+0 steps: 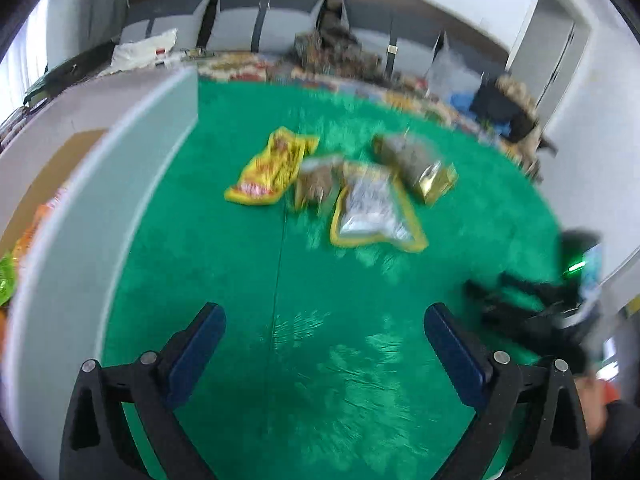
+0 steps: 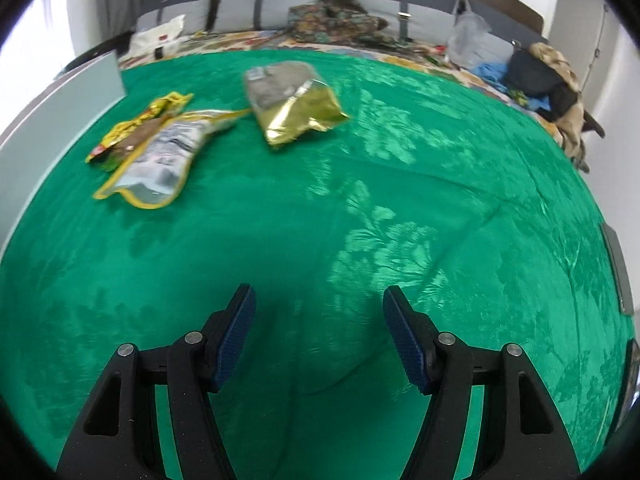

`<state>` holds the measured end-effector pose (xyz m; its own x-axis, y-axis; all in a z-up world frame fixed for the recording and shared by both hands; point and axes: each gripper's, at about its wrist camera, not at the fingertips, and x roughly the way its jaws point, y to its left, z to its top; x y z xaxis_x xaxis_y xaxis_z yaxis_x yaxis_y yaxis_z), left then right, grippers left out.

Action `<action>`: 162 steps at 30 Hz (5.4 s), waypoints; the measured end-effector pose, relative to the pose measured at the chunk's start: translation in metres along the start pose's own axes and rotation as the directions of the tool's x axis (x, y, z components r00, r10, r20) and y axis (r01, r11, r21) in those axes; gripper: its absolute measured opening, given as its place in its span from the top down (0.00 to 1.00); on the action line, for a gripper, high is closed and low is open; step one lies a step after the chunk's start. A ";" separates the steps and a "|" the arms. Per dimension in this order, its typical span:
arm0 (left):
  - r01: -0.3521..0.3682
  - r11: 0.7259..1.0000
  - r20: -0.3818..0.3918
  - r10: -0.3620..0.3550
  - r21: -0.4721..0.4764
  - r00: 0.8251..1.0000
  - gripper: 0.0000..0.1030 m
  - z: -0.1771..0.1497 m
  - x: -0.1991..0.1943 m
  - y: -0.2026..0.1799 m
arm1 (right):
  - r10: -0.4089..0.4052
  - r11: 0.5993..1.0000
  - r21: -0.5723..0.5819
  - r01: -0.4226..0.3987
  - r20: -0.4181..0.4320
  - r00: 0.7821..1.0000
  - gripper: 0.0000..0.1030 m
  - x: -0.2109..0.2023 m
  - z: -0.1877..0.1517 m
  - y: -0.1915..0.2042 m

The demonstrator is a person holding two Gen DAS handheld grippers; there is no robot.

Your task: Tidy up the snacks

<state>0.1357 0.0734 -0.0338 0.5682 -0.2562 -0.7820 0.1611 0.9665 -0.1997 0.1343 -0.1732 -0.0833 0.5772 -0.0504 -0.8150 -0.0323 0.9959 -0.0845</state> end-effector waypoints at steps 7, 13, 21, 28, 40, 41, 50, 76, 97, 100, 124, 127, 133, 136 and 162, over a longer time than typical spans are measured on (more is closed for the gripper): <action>-0.138 0.987 -0.031 0.140 0.078 0.990 0.04 -0.010 0.062 0.013 | 0.037 0.998 0.040 -0.039 0.044 0.998 0.26 0.004 -0.006 -0.011; -0.158 0.982 -0.012 0.160 0.105 0.987 0.02 -0.014 0.070 0.015 | 0.039 0.998 0.041 -0.041 0.041 0.998 0.24 0.006 -0.008 -0.009; -0.152 0.983 -0.012 0.154 0.104 0.988 0.00 -0.015 0.071 0.016 | 0.039 0.998 0.042 -0.041 0.040 0.998 0.23 0.005 -0.008 -0.008; -0.153 0.983 -0.012 0.155 0.104 0.988 0.00 -0.015 0.072 0.015 | 0.039 0.998 0.042 -0.041 0.041 0.998 0.23 0.005 -0.008 -0.008; -0.153 0.983 -0.012 0.155 0.104 0.988 0.00 -0.015 0.072 0.015 | 0.039 0.998 0.042 -0.041 0.040 0.998 0.23 0.005 -0.008 -0.008; -0.153 0.983 -0.012 0.155 0.104 0.988 0.00 -0.015 0.072 0.015 | 0.039 0.998 0.042 -0.041 0.040 0.998 0.23 0.005 -0.008 -0.009; -0.153 0.983 -0.012 0.155 0.104 0.988 0.00 -0.014 0.073 0.015 | 0.040 0.998 0.042 -0.041 0.040 0.998 0.23 0.006 -0.008 -0.008; -0.153 0.983 -0.012 0.155 0.104 0.988 0.00 -0.014 0.073 0.015 | 0.040 0.998 0.044 -0.041 0.040 0.998 0.23 0.005 -0.008 -0.008; -0.152 0.983 -0.012 0.155 0.104 0.988 0.00 -0.014 0.073 0.015 | 0.040 0.998 0.044 -0.041 0.040 0.998 0.23 0.006 -0.008 -0.009; -0.152 0.983 -0.012 0.155 0.104 0.988 0.00 -0.014 0.073 0.015 | 0.040 0.998 0.045 -0.042 0.040 0.998 0.23 0.006 -0.008 -0.008; -0.152 0.983 -0.012 0.154 0.104 0.988 0.00 -0.014 0.073 0.015 | 0.040 0.998 0.045 -0.042 0.040 0.998 0.23 0.006 -0.008 -0.009; -0.152 0.983 -0.012 0.154 0.104 0.988 0.00 -0.014 0.073 0.015 | 0.040 0.998 0.045 -0.042 0.039 0.998 0.23 0.006 -0.008 -0.009; -0.152 0.983 -0.012 0.154 0.104 0.988 0.00 -0.014 0.073 0.015 | 0.040 0.998 0.046 -0.042 0.040 0.998 0.23 0.006 -0.008 -0.008; -0.152 0.983 -0.012 0.154 0.104 0.988 0.00 -0.014 0.073 0.015 | 0.040 0.998 0.046 -0.042 0.040 0.998 0.23 0.006 -0.008 -0.008; -0.152 0.983 -0.012 0.154 0.104 0.988 0.00 -0.014 0.073 0.015 | 0.040 0.998 0.046 -0.042 0.040 0.998 0.23 0.006 -0.008 -0.008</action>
<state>0.1683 0.0693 -0.1021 0.5764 -0.1040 -0.8105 0.1560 0.9876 -0.0158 0.1312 -0.1824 -0.0923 0.6078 -0.0077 -0.7940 -0.0189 0.9995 -0.0241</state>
